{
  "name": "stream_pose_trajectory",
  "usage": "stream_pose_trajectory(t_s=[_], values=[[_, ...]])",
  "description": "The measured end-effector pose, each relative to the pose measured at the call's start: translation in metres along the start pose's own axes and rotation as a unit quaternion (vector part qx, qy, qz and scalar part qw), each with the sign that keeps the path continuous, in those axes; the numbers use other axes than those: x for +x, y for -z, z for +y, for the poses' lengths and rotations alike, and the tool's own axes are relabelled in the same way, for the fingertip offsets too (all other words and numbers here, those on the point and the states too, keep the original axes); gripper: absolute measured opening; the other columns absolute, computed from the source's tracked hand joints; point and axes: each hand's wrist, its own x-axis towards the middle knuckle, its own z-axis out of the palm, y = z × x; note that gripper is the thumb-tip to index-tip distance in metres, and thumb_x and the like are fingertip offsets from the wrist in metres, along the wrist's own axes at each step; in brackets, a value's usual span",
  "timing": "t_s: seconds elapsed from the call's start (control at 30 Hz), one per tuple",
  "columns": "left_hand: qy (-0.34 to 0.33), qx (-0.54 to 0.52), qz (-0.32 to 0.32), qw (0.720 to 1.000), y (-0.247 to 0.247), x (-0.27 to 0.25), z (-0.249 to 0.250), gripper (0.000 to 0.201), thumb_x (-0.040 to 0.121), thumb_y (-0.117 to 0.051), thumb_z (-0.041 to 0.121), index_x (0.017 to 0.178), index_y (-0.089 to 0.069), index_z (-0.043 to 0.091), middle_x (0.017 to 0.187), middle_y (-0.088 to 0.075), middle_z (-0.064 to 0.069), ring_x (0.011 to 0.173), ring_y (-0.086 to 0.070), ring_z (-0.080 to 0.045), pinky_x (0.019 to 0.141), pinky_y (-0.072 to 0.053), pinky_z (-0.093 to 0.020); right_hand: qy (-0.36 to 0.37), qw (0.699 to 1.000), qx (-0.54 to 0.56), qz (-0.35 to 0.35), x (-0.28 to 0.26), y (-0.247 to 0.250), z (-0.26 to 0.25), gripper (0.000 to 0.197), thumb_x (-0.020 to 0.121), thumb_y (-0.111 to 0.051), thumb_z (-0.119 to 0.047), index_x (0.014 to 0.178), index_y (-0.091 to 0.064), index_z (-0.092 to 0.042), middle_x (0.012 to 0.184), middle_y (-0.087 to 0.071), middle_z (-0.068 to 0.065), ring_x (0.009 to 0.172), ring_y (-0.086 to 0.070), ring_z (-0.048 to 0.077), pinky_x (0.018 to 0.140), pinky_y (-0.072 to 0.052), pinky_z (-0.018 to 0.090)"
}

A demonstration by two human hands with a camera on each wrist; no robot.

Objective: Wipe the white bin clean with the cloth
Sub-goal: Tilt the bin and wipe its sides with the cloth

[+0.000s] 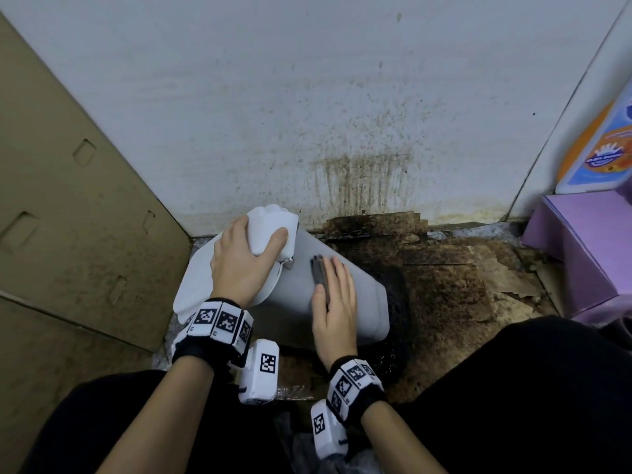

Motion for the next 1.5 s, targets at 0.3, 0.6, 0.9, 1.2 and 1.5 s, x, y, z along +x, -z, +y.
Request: stream_pose_trajectory(t_s=[0.3,0.6,0.9,1.2,1.5], values=[[-0.003,-0.002,0.001,1.0,-0.002,-0.003,0.002,0.104,0.065,-0.038,0.083,0.15,-0.039,0.023,0.154,-0.041,0.002,0.141,-0.033,-0.025,0.117,-0.029,-0.047,-0.209,0.977,0.019,0.025,0.001,0.036,0.081,0.046,0.107,-0.034,-0.028,0.153,-0.036,-0.024,0.162,-0.027,-0.001,0.149,-0.017,0.016,0.119,-0.009,0.027],[-0.003,0.011,0.0,1.0,-0.001,-0.001,0.003,0.106,0.065,-0.034,0.083,0.152,-0.037,0.022,0.156,-0.039,0.0,0.143,-0.032,-0.027,0.117,-0.027,-0.047,-0.107,0.994,0.024,0.016,0.002,0.008,0.01,0.048,0.105,-0.032,-0.036,0.153,-0.033,-0.03,0.162,-0.026,-0.009,0.149,-0.011,0.013,0.124,-0.011,0.04],[-0.005,0.009,-0.003,1.0,0.0,0.0,-0.002,0.107,0.066,-0.034,0.084,0.153,-0.036,0.022,0.157,-0.038,0.001,0.143,-0.03,-0.025,0.118,-0.027,-0.049,0.04,0.999,0.009,-0.031,0.016,0.004,-0.006,0.054,0.103,-0.028,-0.037,0.156,-0.03,-0.026,0.164,-0.022,-0.011,0.152,-0.009,0.007,0.124,-0.009,0.028],[-0.008,0.0,-0.003,1.0,-0.003,-0.004,-0.001,0.103,0.068,-0.04,0.083,0.152,-0.037,0.024,0.155,-0.039,0.002,0.142,-0.031,-0.024,0.118,-0.028,-0.051,-0.186,0.983,-0.008,-0.007,0.042,0.04,0.1,0.047,0.105,-0.039,-0.022,0.151,-0.04,-0.019,0.16,-0.032,0.006,0.15,-0.024,0.024,0.124,-0.016,0.039],[-0.003,0.003,-0.005,1.0,-0.001,-0.002,-0.003,0.105,0.067,-0.037,0.084,0.153,-0.035,0.024,0.156,-0.037,0.003,0.143,-0.029,-0.023,0.118,-0.027,-0.052,-0.188,0.982,-0.016,-0.014,0.044,0.034,0.072,0.049,0.105,-0.036,-0.026,0.154,-0.035,-0.023,0.161,-0.03,-0.003,0.15,-0.017,0.018,0.124,-0.009,0.035]])
